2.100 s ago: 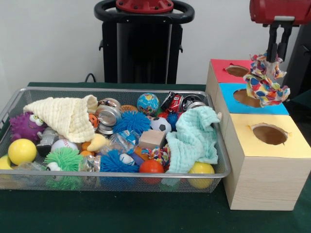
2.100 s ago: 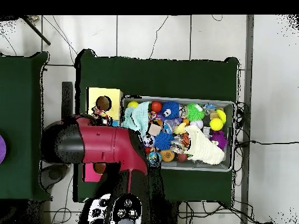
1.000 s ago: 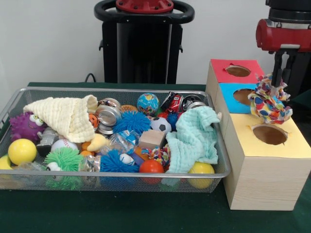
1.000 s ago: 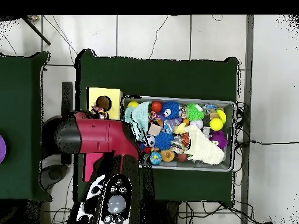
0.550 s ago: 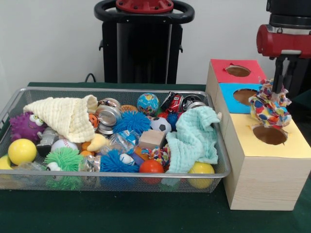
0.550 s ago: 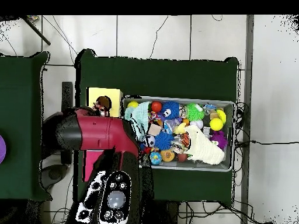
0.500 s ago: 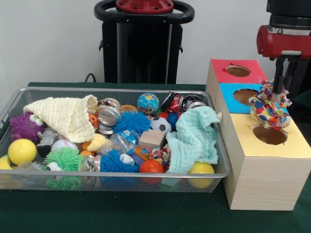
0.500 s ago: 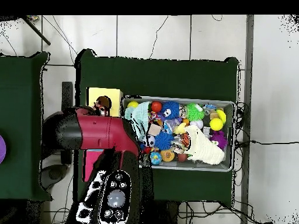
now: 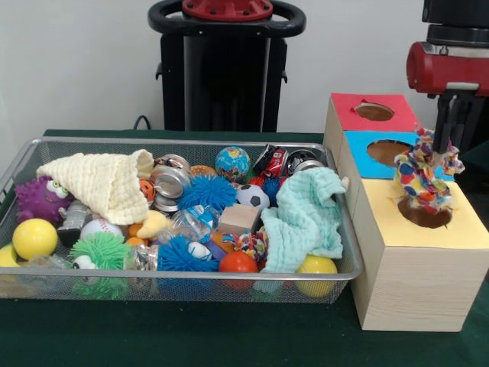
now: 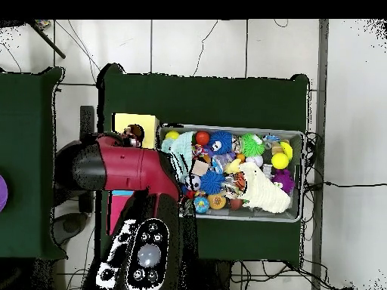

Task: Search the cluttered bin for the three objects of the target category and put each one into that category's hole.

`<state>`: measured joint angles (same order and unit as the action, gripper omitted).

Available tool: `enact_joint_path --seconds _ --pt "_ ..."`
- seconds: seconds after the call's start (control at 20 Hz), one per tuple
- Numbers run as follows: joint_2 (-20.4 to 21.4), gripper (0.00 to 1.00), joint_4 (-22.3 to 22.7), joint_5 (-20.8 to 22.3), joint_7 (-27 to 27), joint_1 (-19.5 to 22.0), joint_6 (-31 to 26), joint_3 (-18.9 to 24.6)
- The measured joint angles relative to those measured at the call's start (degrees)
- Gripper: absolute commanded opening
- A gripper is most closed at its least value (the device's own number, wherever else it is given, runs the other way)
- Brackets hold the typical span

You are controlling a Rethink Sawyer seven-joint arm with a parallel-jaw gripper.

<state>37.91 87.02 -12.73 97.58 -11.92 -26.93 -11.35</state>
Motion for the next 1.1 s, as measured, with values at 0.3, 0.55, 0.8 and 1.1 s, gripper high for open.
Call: enact_joint_path --seconds 0.3,0.55,0.8,1.1 --pt "-0.14 0.0 -0.17 -0.54 0.0 -0.46 0.98 -0.46" --pt "-0.57 0.0 -0.21 -1.1 0.0 -0.57 1.67 -0.55" --pt "-1.33 0.0 -0.21 -1.56 0.0 -0.57 2.53 -0.57" --pt "-1.8 0.0 -0.21 -1.59 0.0 -0.57 3.06 -0.58"
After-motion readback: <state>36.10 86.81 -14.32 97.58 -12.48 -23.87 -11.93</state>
